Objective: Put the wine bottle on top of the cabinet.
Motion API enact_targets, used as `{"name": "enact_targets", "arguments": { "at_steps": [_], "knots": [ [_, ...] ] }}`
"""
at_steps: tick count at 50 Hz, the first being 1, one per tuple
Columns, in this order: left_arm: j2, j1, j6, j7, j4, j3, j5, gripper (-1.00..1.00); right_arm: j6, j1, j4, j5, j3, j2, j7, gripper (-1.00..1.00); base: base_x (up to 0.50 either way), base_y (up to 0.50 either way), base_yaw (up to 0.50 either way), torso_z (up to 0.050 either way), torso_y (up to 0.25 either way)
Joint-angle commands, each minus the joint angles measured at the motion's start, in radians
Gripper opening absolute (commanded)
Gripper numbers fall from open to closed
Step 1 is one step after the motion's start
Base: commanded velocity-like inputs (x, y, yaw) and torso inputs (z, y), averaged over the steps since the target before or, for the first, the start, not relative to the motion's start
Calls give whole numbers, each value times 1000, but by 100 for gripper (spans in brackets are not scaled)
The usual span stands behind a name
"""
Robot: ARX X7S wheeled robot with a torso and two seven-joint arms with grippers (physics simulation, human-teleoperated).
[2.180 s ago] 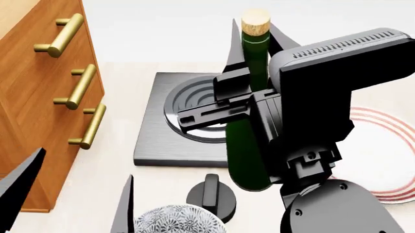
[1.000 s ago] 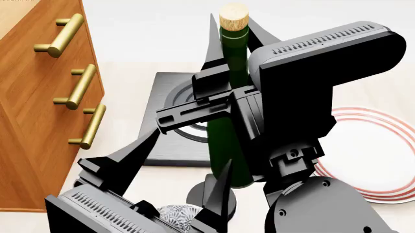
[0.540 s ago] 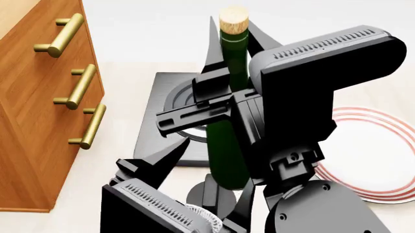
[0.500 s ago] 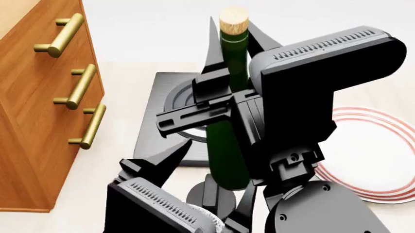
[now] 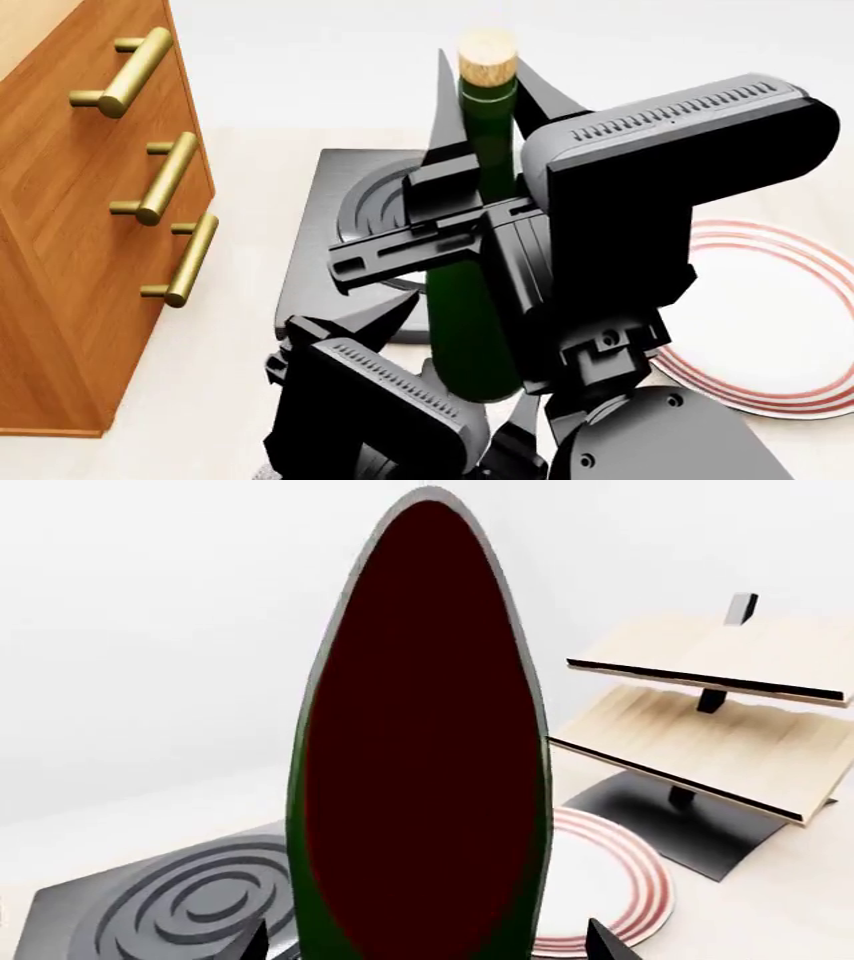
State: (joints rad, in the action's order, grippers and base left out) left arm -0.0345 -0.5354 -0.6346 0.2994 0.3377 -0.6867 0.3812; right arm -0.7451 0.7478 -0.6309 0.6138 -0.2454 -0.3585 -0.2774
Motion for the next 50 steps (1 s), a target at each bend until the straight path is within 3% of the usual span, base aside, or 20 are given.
{"name": "enact_targets", "arguments": {
  "at_steps": [1, 21, 22, 42, 43, 50],
  "knots": [
    [-3, -37, 8, 20, -46, -20, 19, 100, 7, -1, -10, -17, 9, -4, 3, -100, 0, 0, 0, 0, 0],
    [-7, -74, 26, 49, -81, -44, 64, 100, 19, -12, -7, -12, 11, -11, -3, -100, 0, 0, 0, 0, 1],
    [-9, -73, 26, 52, -77, -43, 68, -100, 17, -11, -9, -9, 13, -12, -4, -100, 0, 0, 0, 0, 0],
    [-25, -79, 45, 82, -79, -55, 100, -100, 30, -34, -6, -16, 0, -19, -12, -100, 0, 0, 0, 0, 1],
    [-26, -80, 45, 84, -79, -55, 102, -100, 19, -29, -8, -29, -16, -28, -12, 100, 0, 0, 0, 0, 0],
    [-28, -87, 57, 87, -89, -59, 109, -100, 27, -29, -12, -18, -24, -25, -1, 100, 0, 0, 0, 1, 1]
  ]
}}
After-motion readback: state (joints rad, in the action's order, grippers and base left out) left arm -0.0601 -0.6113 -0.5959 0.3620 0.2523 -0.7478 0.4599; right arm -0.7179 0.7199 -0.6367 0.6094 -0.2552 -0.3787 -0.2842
